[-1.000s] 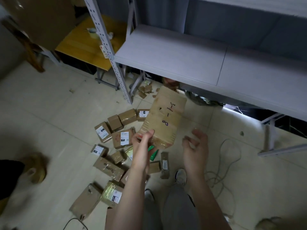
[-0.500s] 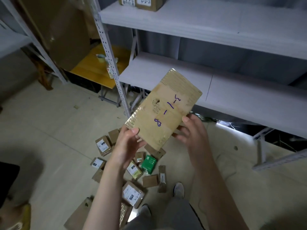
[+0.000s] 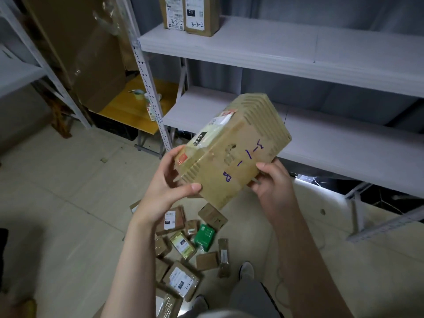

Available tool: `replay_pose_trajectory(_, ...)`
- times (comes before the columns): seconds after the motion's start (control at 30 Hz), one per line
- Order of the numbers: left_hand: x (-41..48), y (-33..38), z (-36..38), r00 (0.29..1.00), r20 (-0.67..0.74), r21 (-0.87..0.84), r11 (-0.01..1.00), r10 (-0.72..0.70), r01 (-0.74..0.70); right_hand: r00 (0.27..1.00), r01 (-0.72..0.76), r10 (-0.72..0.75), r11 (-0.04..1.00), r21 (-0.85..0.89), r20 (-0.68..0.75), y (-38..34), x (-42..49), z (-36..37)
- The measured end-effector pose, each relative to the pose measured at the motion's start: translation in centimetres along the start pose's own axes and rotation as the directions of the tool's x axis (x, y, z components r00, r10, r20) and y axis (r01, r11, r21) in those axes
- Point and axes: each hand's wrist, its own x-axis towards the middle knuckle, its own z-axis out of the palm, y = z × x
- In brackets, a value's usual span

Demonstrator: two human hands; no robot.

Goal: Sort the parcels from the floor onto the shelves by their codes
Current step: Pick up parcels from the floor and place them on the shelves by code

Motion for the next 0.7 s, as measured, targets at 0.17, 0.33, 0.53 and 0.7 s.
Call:
replay_pose_trajectory(0.17,-0.1,1.8,0.1,0.980,-0.008,0.335,0.924,0.197,-0.183,0.999,0.000,0.000,1.000,0.001,-0.052,-0.5,0.3,1.1)
replay_pose_trajectory(0.33,0.2,3.2,0.0,0.932,-0.022,0.418,0.851,0.361,-0.319,0.993,0.019,-0.019,1.000,0.001,-0.115,-0.7,0.4,2.4)
replay_pose_trajectory(0.53,0.9,3.3,-1.5,0.905,0.053,0.492,0.778,0.422,-0.391,0.998,-0.003,0.008,0.996,0.084,-0.058,-0.5,0.5,3.1)
replay_pose_trajectory(0.7,1.2,3.4,-1.5,0.867,0.022,0.576,0.702,0.498,-0.418,0.987,-0.049,0.061,0.995,0.082,-0.149,-0.5,1.2,3.9)
